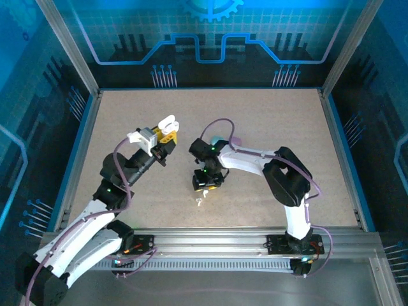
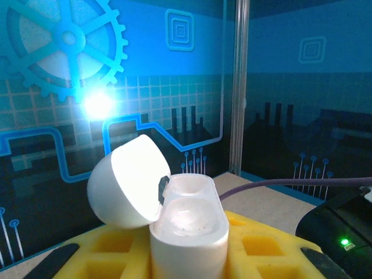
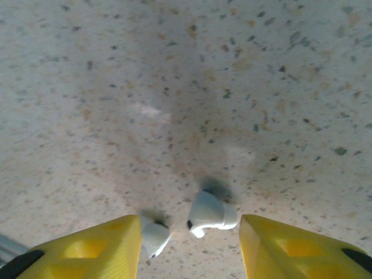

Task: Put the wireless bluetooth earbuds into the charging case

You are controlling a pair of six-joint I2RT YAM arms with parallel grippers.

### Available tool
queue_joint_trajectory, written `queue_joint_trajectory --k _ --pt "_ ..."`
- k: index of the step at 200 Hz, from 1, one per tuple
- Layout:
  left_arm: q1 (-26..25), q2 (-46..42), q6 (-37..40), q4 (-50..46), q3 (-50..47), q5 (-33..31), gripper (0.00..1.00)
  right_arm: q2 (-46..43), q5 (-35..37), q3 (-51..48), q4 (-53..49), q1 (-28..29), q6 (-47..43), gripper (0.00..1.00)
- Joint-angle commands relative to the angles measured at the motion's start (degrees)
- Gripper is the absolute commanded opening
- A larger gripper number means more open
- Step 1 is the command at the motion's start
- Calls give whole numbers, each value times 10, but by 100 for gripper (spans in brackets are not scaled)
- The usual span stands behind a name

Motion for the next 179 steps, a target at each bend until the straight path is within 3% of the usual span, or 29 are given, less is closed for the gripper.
queue_joint_trajectory --k 1,65,179 --pt "5 -9 21 -17 5 -9 27 27 70 43 -79 18 5 49" --pt "5 -8 26 -17 4 -10 28 54 98 76 -120 31 -2 47" --pt "5 10 11 -5 8 -6 28 -5 93 11 -92 14 -1 34"
